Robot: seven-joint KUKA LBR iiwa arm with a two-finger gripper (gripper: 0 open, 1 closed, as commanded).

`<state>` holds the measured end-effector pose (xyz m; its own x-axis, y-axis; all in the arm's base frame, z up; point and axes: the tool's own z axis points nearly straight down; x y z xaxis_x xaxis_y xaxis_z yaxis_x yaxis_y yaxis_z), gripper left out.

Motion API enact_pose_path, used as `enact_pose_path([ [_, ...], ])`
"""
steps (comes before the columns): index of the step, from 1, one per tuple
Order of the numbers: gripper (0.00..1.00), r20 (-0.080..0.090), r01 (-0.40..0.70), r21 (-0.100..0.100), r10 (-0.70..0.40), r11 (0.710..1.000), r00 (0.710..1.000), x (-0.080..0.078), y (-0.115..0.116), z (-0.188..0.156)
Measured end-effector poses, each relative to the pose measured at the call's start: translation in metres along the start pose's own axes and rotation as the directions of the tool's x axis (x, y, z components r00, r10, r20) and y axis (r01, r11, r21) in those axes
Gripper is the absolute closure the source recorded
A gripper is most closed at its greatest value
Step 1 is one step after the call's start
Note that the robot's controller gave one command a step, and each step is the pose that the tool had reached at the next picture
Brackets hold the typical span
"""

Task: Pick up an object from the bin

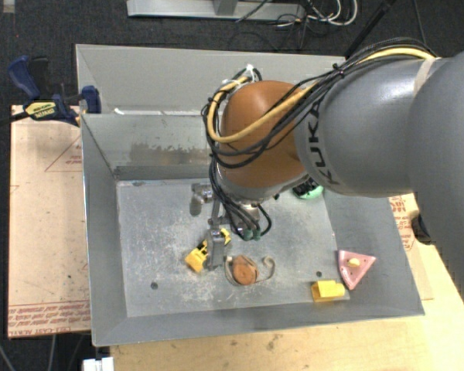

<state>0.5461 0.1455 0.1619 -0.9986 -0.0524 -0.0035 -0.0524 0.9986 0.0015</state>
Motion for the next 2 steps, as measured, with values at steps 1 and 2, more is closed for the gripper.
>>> enact_pose_path([
  [1, 0.0, -0.001, -0.005, 0.0, 0.005, 1.0, 1.0, 0.016, -0.027, 0.017],
  [2, 0.0, -0.001, -0.091, 0.0, 0.091, 0.996, 0.996, 0.005, -0.037, 0.052],
])
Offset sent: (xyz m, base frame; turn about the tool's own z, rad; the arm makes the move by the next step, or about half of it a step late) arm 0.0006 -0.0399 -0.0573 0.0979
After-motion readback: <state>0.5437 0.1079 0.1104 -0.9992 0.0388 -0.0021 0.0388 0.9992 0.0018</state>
